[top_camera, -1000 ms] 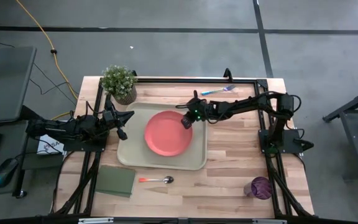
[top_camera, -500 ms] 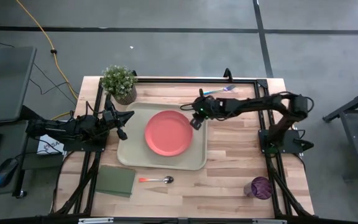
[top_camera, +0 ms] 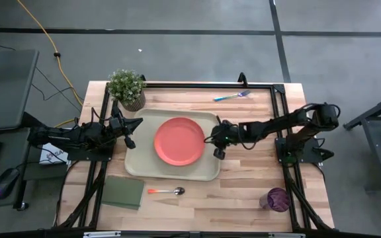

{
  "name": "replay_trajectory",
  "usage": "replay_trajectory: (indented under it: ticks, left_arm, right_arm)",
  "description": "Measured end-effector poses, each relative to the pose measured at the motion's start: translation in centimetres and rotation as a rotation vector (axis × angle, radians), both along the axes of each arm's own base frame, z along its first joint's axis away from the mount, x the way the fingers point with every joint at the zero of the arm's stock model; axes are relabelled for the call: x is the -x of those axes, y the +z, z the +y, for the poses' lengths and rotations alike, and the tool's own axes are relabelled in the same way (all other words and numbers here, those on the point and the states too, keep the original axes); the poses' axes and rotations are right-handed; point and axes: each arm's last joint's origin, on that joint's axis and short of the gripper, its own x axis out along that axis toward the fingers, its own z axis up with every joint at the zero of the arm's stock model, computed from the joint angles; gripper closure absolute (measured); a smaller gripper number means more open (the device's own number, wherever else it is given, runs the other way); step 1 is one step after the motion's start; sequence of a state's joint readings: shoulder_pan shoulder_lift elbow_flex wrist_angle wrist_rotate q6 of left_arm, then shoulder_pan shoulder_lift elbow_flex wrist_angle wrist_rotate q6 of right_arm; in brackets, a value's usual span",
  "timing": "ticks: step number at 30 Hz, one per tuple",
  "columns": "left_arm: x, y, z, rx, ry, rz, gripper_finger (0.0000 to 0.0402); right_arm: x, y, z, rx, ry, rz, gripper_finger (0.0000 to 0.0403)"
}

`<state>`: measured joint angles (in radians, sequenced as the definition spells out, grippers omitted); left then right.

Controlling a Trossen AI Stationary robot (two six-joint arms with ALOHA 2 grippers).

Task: Pick and place plate/cup/fork/spoon on tray
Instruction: Put the orange plate on the gray tray

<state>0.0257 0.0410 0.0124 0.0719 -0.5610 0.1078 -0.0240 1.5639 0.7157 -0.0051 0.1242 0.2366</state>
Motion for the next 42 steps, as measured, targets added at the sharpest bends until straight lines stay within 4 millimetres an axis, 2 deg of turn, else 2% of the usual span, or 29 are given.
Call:
replay_trajectory:
  ticks: [3,7,13,23,27,31,42]
  left_arm:
    - [0.0,0.0,0.0,0.0,0.0,0.0,0.0398]
    - [0.0,0.0,0.0,0.0,0.0,0.001,0.0398]
    - [0.0,0.0,0.0,0.0,0.0,0.0,0.0398]
    - [0.0,0.0,0.0,0.0,0.0,0.001,0.0398]
    - [0.0,0.0,0.0,0.0,0.0,0.0,0.0398]
    - [0.0,0.0,0.0,0.0,0.0,0.0,0.0398]
    - [0.0,0.0,0.0,0.0,0.0,0.0,0.0398]
  right_arm:
    - [0.1,-0.2,-0.2,0.015,-0.054,-0.008,0.0397]
    - [0.0,-0.1,-0.2,0.027,-0.072,-0.028,0.0389]
    - [-0.1,0.0,-0.2,0.016,-0.13,-0.055,0.0399]
    - [-0.1,0.0,-0.1,-0.071,-0.202,-0.074,0.0402]
    - [-0.5,-1.1,0.4,-0.112,-0.164,-0.05,0.0403]
    - [-1.3,-2.3,1.1,-0.123,-0.055,-0.055,0.0403]
    - [-2.4,-1.4,1.1,-0.092,-0.028,-0.099,0.0403]
